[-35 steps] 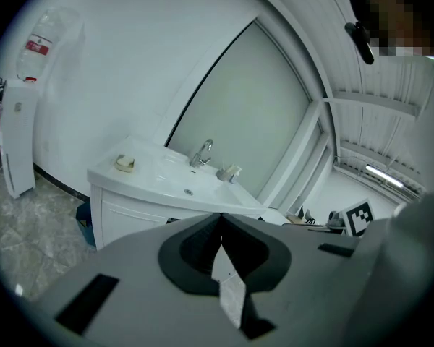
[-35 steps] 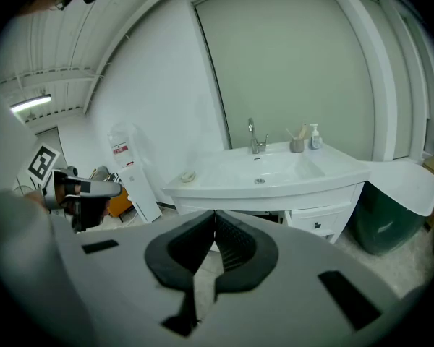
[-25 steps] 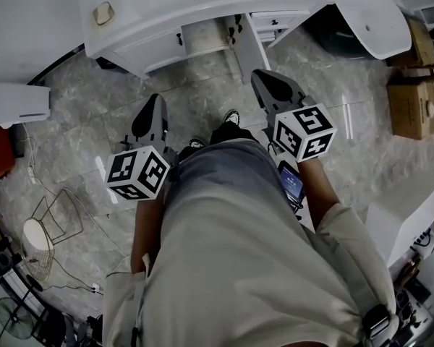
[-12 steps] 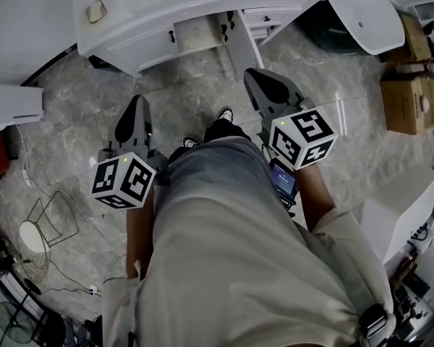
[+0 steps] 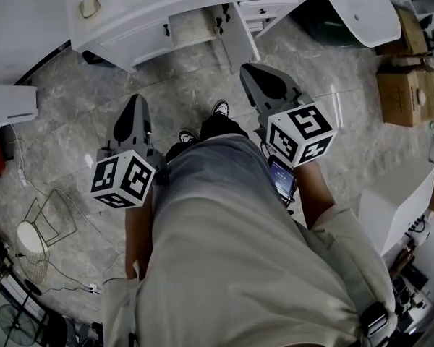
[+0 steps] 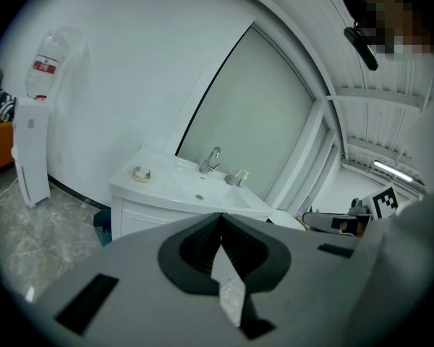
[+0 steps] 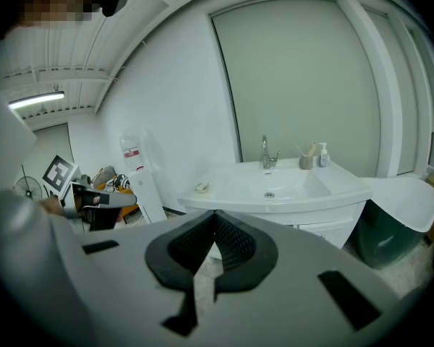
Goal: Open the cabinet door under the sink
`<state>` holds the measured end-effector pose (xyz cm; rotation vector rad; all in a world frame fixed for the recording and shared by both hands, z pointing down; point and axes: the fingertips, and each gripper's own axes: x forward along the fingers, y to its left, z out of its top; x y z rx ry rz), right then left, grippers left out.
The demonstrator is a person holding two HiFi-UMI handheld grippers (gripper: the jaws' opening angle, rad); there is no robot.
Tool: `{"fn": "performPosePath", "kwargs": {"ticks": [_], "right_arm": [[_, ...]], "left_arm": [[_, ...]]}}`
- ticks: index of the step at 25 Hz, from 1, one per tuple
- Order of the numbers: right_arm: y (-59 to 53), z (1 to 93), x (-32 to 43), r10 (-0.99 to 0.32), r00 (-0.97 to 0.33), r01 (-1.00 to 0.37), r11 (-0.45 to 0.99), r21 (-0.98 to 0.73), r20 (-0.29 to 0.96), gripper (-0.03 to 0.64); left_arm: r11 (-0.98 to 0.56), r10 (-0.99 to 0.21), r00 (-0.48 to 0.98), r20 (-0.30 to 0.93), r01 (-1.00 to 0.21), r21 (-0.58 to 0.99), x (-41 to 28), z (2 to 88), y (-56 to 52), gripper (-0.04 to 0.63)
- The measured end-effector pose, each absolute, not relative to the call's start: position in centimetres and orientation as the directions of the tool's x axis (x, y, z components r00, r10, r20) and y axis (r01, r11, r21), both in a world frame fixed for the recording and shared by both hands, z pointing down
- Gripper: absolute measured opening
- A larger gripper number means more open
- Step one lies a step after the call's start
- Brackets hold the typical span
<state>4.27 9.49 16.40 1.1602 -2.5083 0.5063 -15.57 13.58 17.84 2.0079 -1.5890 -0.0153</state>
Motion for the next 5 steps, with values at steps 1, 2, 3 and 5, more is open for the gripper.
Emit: {"fn": "performPosePath", "kwargs": {"ticks": [1, 2, 3, 5], "right_arm": [[9.52, 16.44, 4.15, -0.658, -0.612, -0.776, 0.607, -0.172, 0.438, 0.011], [9.54, 16.51, 4.03, -0.658, -0.61, -0.776, 0.609, -0.164, 0.441, 0.011], [9.56, 16.64, 3.91, -0.658, -0.607, -0.776, 0.611, -0.154, 0.446, 0.011], [9.63, 16.97, 3.68, -0.657, -0.598, -0.777, 0.615, -0.134, 0.459, 0.011]], "left_arm": [[-0.131, -0.896, 0.295, 0.332, -0.889, 0.438, -15.53, 17.91, 13.59, -0.002], [-0.132, -0.895, 0.297, 0.333, -0.889, 0.439, -15.49, 18.06, 13.61, -0.002], [-0.132, -0.894, 0.299, 0.335, -0.888, 0.44, -15.46, 18.28, 13.65, -0.002], [-0.131, -0.89, 0.302, 0.342, -0.887, 0.443, -15.41, 18.82, 13.79, -0.002]]}}
